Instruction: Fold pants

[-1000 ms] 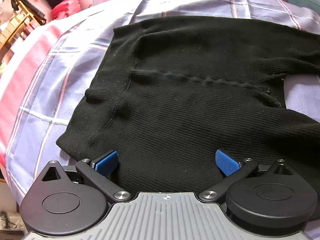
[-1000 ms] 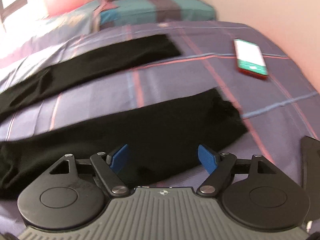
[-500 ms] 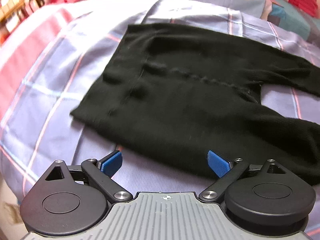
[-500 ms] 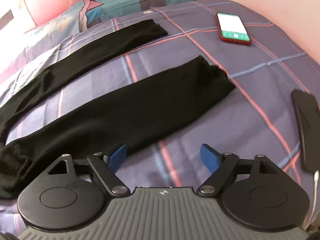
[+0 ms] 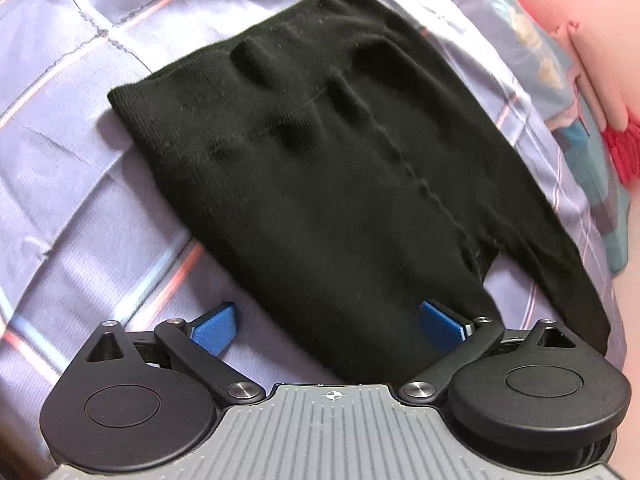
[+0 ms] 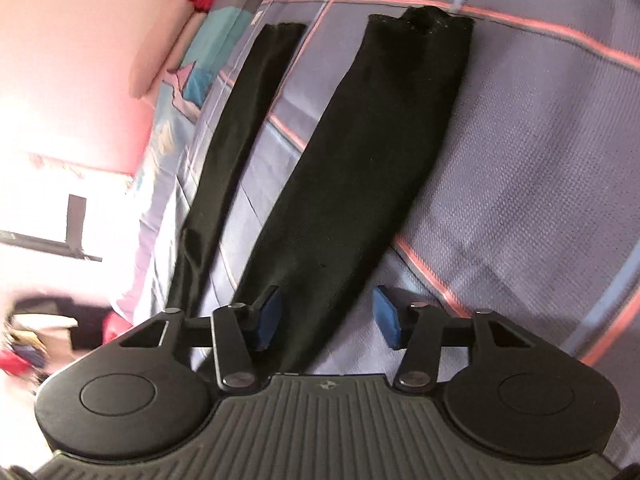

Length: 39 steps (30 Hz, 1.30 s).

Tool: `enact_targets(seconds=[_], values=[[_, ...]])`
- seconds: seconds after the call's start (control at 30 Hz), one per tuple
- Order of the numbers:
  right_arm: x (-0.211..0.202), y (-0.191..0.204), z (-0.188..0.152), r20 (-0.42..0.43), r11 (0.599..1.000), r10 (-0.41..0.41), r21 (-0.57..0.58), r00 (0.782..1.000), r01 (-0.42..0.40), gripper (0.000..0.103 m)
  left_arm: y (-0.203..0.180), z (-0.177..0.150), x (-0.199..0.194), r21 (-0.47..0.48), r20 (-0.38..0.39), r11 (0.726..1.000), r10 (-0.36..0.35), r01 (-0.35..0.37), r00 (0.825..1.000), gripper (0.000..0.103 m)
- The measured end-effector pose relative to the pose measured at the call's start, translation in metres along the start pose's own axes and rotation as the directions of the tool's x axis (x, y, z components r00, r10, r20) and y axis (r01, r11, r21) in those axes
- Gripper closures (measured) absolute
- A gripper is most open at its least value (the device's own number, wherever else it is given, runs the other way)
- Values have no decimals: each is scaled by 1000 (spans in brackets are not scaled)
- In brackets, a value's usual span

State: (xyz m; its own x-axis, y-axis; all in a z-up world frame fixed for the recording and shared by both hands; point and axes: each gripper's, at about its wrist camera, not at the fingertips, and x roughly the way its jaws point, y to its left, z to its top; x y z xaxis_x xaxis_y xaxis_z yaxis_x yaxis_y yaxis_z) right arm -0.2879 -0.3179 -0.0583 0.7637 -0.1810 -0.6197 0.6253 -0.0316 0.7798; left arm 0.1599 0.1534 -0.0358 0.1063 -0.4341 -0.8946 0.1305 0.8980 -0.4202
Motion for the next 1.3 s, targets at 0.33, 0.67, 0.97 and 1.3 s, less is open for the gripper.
enact_targets(seconds=[0.33,0.67,0.97,1.3], values=[[7,-20,11,-16,995,46,92,999,-45,69,12,10,-7,-100,78,993,-59,67,995,0],[12,-6,17,-50,999,33,16,998,-32,55,14,14,-2,-98,31,993,-56,59,998,0],[14,17,21,-44,986,-101,-138,994,94,95,5,26,-1,-95,77,992,-73,81,994,15],[29,73,43,54,983,17,-184,998,-7,95,-44,71,-15,-13,125,996,-91,93,988,16]])
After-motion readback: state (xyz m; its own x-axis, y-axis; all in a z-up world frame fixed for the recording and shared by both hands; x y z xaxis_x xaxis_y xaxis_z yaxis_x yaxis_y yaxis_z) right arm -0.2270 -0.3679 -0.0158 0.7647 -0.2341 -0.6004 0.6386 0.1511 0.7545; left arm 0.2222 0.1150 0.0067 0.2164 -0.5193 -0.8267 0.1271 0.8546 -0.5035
